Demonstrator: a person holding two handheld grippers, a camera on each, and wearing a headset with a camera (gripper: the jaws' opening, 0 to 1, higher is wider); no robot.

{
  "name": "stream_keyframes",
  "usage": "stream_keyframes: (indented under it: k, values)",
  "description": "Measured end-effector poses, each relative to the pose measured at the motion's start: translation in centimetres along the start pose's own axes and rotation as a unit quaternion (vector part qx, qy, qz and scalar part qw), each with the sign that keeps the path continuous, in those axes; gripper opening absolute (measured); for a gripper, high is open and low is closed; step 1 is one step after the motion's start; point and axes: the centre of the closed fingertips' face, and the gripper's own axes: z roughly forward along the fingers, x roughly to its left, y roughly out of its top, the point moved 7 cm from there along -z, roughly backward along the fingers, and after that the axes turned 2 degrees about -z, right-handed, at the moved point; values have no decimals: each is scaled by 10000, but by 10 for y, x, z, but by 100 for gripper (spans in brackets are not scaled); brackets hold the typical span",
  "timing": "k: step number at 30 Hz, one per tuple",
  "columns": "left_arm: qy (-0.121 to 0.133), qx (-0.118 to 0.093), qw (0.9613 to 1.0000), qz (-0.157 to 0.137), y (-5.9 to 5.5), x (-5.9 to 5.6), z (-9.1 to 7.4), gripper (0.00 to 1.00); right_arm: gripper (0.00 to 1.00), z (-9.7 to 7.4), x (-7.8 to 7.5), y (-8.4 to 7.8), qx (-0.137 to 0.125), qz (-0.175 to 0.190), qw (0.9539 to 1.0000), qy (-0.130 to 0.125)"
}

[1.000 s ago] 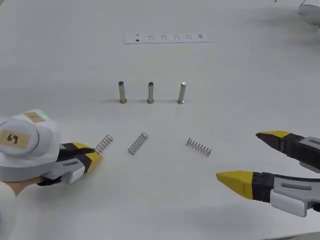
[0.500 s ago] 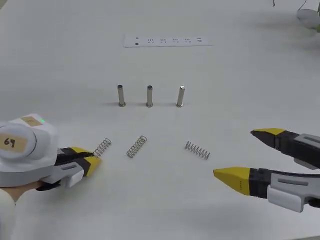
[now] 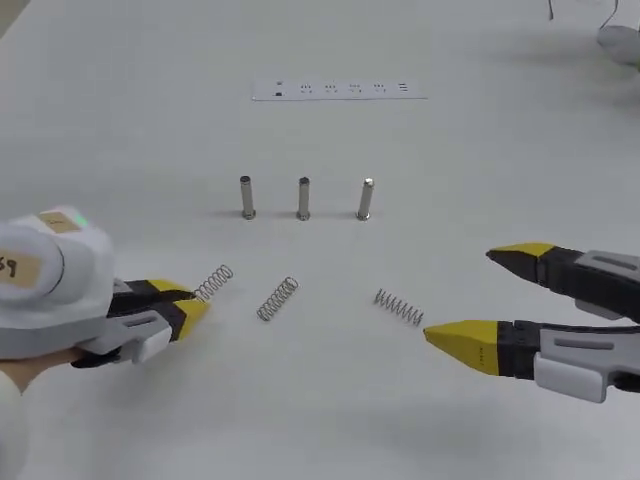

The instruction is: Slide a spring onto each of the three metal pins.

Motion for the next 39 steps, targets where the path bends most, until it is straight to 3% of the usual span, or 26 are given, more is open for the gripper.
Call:
stream_keyframes:
  k: [13, 19, 22, 25, 30, 33, 37, 39]
  values:
    - [-620, 0, 9962, 605, 23, -18, -10, 1, 62, 10, 6, 4, 47, -169, 9992, 357]
    - [-859, 131, 9914, 980, 17, -25, -7, 1, 62, 17, 8, 8, 37, -218, 9986, 470]
    - [-978, 114, 9900, 1015, 15, -29, -7, 1, 60, 21, 10, 9, 53, -281, 9980, 563]
    - [-1017, 259, 9888, 1057, 11, -32, -6, 1, 60, 24, 10, 9, 70, -308, 9976, 615]
    - [-1139, 311, 9868, 1109, 9, -36, -7, 1, 58, 29, 13, 9, 126, -422, 9963, 735]
    - [-1230, 287, 9854, 1145, 10, -38, -7, 1, 55, 32, 14, 9, 155, -479, 9953, 831]
    - [-1357, 175, 9839, 1151, 13, -42, -10, 1, 62, 38, 13, 9, 166, -541, 9948, 844]
    - [-1447, 124, 9830, 1119, 15, -44, -11, 1, 60, 39, 16, 10, 174, -630, 9926, 1019]
